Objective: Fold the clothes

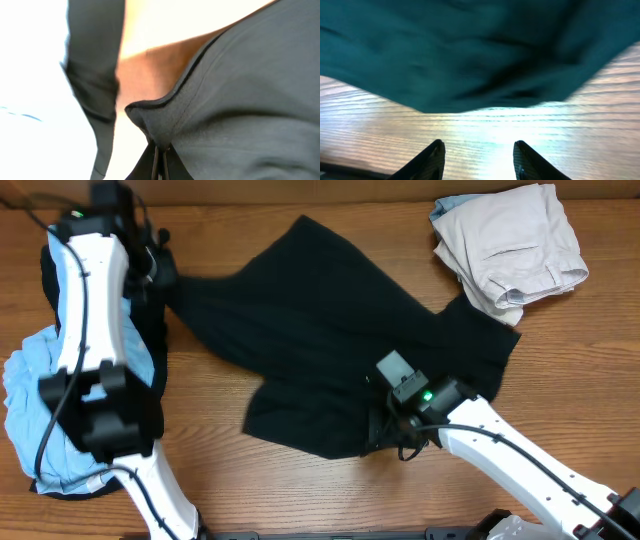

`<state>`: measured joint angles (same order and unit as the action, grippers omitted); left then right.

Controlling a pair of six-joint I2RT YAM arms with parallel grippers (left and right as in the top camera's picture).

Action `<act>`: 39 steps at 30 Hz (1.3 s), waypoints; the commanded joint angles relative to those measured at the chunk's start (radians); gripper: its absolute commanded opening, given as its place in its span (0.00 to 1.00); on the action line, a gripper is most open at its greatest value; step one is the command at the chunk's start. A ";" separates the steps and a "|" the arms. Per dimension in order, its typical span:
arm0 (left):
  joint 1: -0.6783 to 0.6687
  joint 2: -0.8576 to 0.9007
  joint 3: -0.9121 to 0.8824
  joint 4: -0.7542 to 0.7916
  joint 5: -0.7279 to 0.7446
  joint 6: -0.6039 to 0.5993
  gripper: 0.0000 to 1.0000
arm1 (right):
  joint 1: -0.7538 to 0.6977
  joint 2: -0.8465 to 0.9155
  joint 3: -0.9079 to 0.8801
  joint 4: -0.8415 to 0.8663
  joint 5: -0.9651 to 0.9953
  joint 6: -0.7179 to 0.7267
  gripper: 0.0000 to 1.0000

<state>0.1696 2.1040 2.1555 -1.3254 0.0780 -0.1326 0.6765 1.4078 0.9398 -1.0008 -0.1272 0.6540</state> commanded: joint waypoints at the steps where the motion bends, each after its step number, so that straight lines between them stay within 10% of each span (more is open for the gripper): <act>1: -0.006 -0.105 0.072 -0.006 0.001 -0.006 0.04 | 0.010 0.005 -0.074 0.071 -0.003 0.030 0.48; 22: -0.008 -0.127 0.072 -0.039 0.001 -0.002 0.04 | -0.142 0.167 -0.167 0.421 -0.077 -0.131 0.49; 30: -0.013 -0.127 0.072 -0.050 0.008 -0.002 0.04 | -0.141 0.211 -0.167 0.460 -0.083 -0.093 0.06; 39: -0.013 -0.127 0.072 -0.101 0.007 -0.002 0.04 | -0.210 0.253 -0.166 0.357 -0.032 0.025 0.04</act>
<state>0.1696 1.9713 2.2261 -1.4109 0.0776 -0.1326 0.5167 1.6321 0.7879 -0.5972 -0.2096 0.6193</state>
